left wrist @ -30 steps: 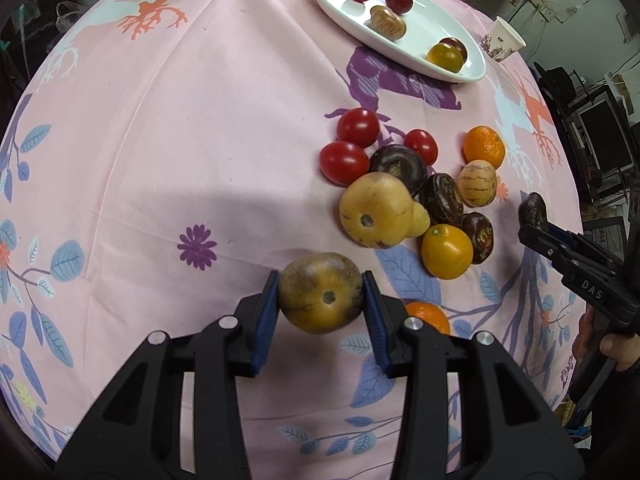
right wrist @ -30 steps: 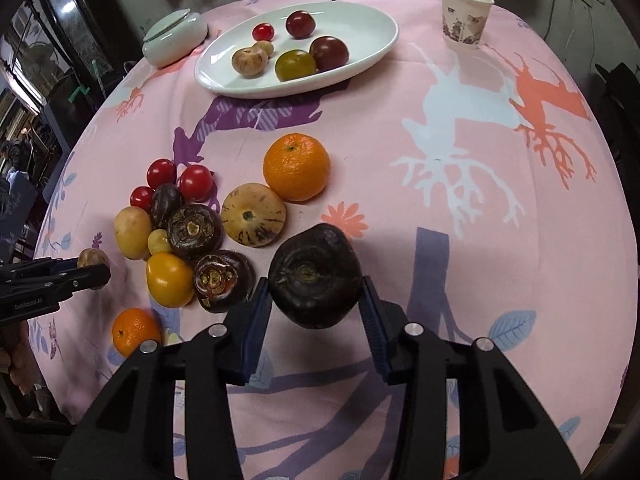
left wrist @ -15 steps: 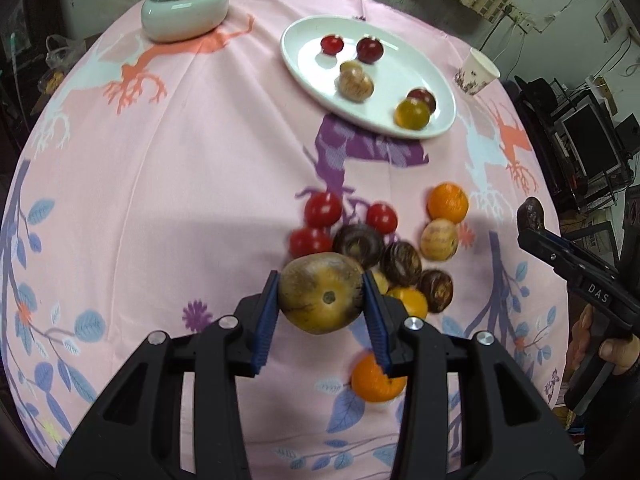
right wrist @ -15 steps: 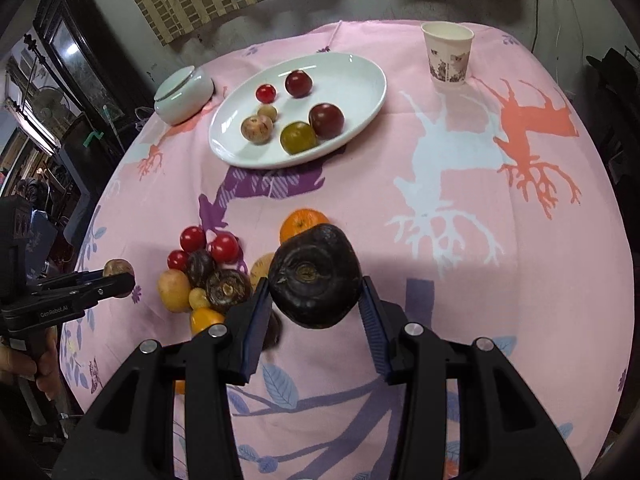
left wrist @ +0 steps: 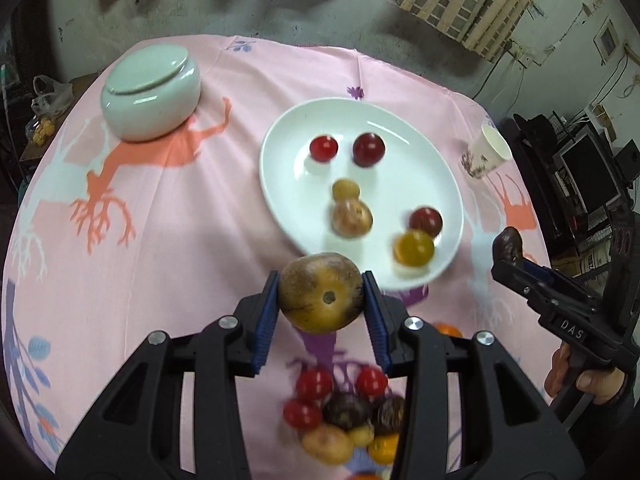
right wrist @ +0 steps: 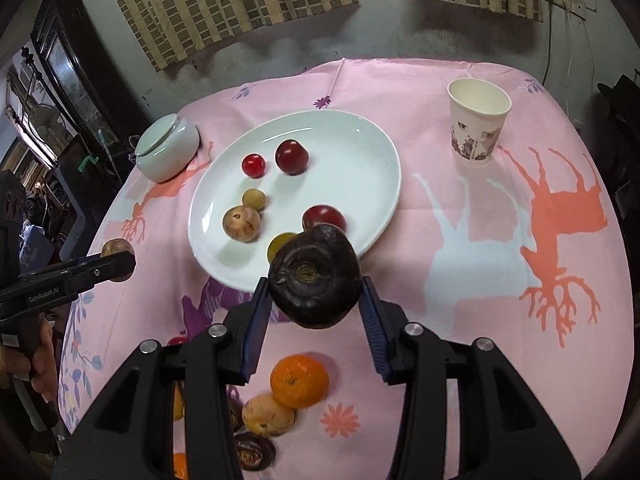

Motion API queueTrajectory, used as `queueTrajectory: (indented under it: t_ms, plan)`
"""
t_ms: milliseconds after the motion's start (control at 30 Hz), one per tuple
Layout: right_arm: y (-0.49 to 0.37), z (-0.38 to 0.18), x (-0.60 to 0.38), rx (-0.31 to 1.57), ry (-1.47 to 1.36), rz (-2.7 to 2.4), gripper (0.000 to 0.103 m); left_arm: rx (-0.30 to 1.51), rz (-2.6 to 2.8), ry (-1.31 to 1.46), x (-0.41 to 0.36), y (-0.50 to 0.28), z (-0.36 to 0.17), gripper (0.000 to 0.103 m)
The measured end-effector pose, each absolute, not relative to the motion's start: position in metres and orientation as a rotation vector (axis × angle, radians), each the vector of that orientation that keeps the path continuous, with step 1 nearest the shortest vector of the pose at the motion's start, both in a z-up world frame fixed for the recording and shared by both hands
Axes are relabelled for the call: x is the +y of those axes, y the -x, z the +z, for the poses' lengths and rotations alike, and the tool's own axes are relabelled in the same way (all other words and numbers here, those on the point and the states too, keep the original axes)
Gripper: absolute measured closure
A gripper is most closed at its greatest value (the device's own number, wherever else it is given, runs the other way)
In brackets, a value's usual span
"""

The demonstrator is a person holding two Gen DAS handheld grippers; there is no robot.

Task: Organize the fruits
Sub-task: 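Carry both fruits to the white plate and open both grippers, then move both open grippers back to the fruit pile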

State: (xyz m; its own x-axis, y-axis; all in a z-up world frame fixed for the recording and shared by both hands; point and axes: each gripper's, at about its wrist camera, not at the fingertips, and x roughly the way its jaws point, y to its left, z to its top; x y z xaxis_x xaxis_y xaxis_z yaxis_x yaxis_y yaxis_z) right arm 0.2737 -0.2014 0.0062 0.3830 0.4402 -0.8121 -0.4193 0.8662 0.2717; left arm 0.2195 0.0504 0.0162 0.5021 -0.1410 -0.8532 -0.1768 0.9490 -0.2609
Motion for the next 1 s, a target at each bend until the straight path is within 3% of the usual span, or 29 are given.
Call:
queueTrajectory:
  t_ms: [400,467,500,767,1000]
  plan:
    - [-0.350,-0.036,-0.164,1.118,-0.037,0.487,0.057,1.123,0.042,0.312,0.048,-0.297,-0.031,0.061]
    - [-0.353,-0.038,-0.164,1.119,-0.044,0.466,0.053,1.119,0.058,0.321,0.049,-0.297,-0.032,0.051]
    - [-0.353,-0.039,-0.165,1.122,-0.053,0.464,0.047,1.111,0.064,0.327,0.050,-0.296,-0.031,0.048]
    - [-0.306,-0.022,-0.191,1.099,-0.055,0.498,0.047,1.065,0.100,0.352,0.058,-0.251,-0.008,0.032]
    - [-0.237,-0.034,-0.232,1.169,0.004,0.456,0.044,1.128,0.126,0.323,0.044,-0.183,-0.015,0.030]
